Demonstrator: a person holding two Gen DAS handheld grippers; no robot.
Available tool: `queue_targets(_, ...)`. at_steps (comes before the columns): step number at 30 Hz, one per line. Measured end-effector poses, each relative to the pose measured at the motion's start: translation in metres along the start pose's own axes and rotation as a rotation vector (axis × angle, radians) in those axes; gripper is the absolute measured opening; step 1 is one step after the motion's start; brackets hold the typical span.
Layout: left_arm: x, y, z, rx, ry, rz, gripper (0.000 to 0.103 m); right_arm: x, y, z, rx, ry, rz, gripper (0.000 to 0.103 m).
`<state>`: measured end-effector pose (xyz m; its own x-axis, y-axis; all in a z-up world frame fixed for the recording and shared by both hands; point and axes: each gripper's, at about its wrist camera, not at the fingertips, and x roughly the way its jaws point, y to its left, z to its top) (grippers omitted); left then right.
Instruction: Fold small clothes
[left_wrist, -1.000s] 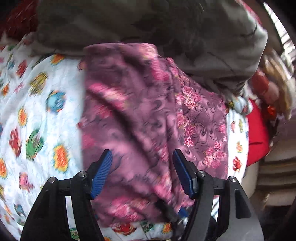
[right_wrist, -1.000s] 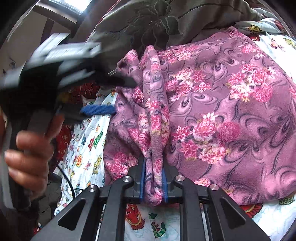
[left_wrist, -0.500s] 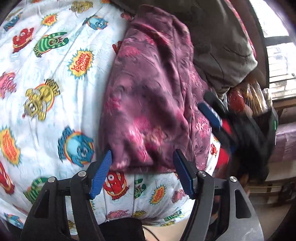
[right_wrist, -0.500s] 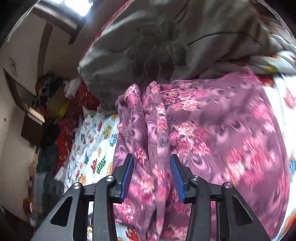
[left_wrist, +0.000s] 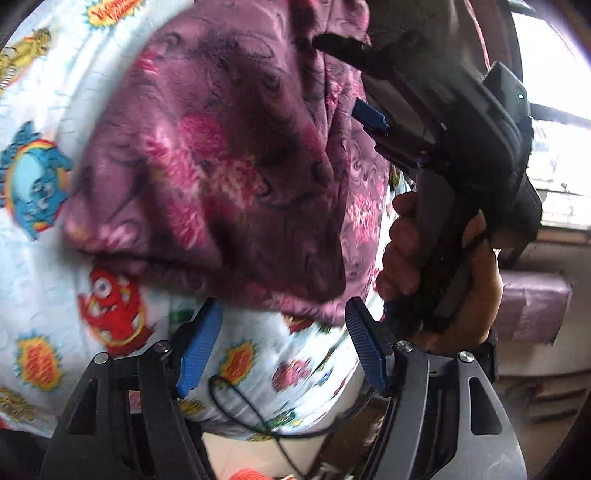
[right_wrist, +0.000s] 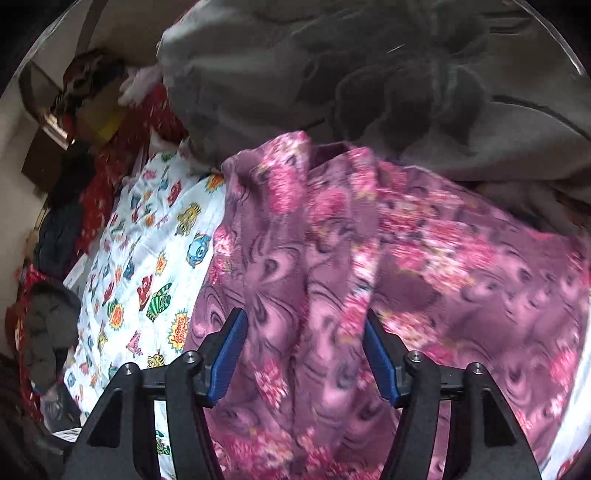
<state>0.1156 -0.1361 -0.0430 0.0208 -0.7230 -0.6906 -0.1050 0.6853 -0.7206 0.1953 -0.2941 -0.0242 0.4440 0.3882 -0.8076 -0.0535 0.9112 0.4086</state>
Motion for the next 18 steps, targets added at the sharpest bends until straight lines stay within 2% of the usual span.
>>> queue_targets(2,0.003,0.004,0.007,-0.036,0.002,-0.029,0.066,0.005,0.005,0.004,-0.032,0.011,0.021,0.065)
queue_targets(3,0.002,0.009,0.008,-0.064,0.000,-0.051,0.061,0.006,0.008,0.005,-0.061,0.017,0.025,0.063)
queue_targets(5,0.003,0.019,0.012,-0.112,0.016,-0.131,0.013,0.009,0.015,0.005,-0.103,0.025,0.003,0.049)
queue_targets(6,0.006,0.022,0.013,-0.126,0.032,-0.145,0.009,0.011,0.018,0.005,-0.123,0.032,-0.004,0.033)
queue_targets(9,0.003,0.024,0.010,-0.128,0.022,-0.139,0.009,0.004,0.029,0.002,-0.188,0.006,-0.014,0.017)
queue_targets(12,-0.005,0.015,0.002,-0.103,0.018,-0.145,0.009,-0.014,0.037,-0.002,-0.208,-0.048,-0.023,0.015)
queue_targets(18,-0.006,-0.032,-0.013,-0.003,0.036,-0.178,0.009,-0.067,0.043,-0.005,-0.213,-0.143,-0.025,0.014)
